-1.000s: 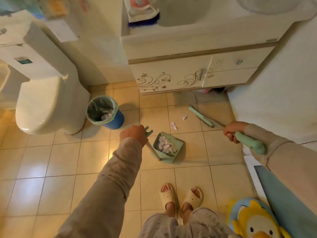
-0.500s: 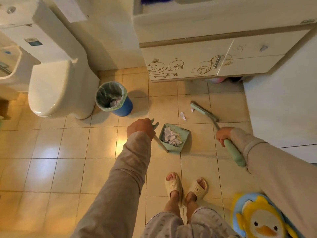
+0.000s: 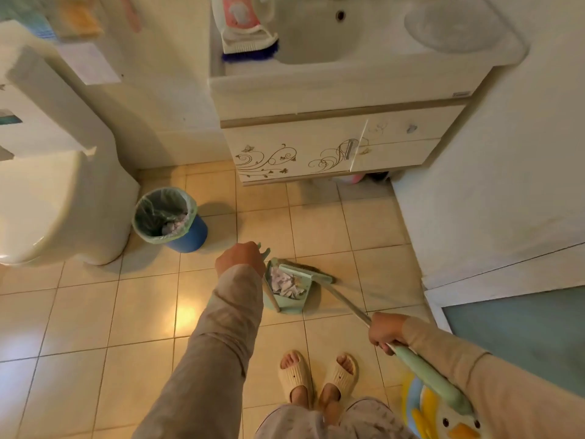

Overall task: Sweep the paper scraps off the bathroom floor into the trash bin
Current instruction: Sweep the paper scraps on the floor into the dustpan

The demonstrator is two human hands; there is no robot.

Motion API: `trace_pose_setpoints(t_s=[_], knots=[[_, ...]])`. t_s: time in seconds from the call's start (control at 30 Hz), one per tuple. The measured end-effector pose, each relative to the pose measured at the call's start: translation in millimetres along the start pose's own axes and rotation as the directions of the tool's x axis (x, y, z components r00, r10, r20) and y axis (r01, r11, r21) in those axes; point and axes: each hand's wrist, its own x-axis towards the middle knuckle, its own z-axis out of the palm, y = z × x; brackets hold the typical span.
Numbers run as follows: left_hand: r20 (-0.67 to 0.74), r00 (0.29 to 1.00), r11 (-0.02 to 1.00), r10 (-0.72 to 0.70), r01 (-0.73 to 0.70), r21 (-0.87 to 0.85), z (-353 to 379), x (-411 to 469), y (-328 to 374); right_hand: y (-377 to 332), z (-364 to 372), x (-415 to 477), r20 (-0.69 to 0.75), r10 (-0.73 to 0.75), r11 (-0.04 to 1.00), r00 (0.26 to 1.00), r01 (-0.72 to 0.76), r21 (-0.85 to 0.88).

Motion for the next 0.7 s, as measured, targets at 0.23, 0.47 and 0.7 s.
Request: trace_pose_setpoints(t_s=[0.23,0.47,0.7], knots=[[0.021,0.999,0.999,-0.043,0.043,-0.009,-0.2,-7.2,-13.8,5.7,7.3,-16.6,-0.025,-0.015,0.973,1.0,0.02,0.231],[0.161,0.987,0.998,0.001,0.01,-0.069,4.3,-19.8,-7.9,5.8,-4.3,-26.9,-0.082,0.016,0.936,0.997,0.014,0.352],[0.356,0.932,0.912,-0.071,0.205,-0.355,7.4,-37.1,-16.4,-3.1,-37.4,-21.4,-0.133,-0.016,0.955,0.991,0.055,0.292]])
